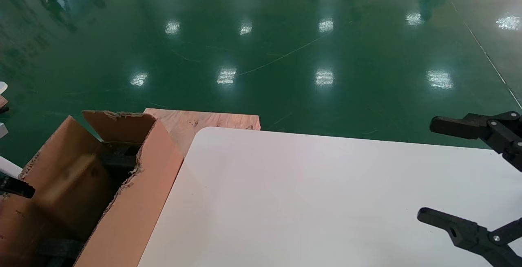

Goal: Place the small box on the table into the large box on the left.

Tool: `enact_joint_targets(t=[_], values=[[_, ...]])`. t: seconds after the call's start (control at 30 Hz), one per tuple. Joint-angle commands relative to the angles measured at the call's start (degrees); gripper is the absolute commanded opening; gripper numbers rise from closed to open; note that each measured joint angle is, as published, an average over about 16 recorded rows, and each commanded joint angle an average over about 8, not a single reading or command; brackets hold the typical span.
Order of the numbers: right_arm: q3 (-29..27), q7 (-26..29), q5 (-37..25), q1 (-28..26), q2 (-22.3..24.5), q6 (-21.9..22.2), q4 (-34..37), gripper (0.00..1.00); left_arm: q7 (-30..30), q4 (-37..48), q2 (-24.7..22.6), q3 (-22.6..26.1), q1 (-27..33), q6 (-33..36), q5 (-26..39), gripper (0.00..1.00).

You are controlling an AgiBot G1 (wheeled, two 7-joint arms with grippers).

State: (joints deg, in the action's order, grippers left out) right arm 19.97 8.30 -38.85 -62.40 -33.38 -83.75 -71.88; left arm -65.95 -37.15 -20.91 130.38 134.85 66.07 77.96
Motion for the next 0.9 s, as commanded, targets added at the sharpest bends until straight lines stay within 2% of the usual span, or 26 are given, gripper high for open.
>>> enact_joint_targets(t=[0.03,0.47,0.9], values=[[0.0,0.0,0.0,0.0,0.0,0.0,0.0,1.0,-0.1,0.0,0.0,0.0,0.0,0.0,0.0,1.0],[0.0,0.0,0.0,0.0,0.0,0.0,0.0,1.0,3.0,-5.7,-1.9,-1.3,3.5,-0.7,1.1,1.0],[0.0,0.0,0.0,0.0,0.0,0.0,0.0,1.0,3.8,-18.1,-8.2,-4.9,8.5,-3.0,0.5,1.0]])
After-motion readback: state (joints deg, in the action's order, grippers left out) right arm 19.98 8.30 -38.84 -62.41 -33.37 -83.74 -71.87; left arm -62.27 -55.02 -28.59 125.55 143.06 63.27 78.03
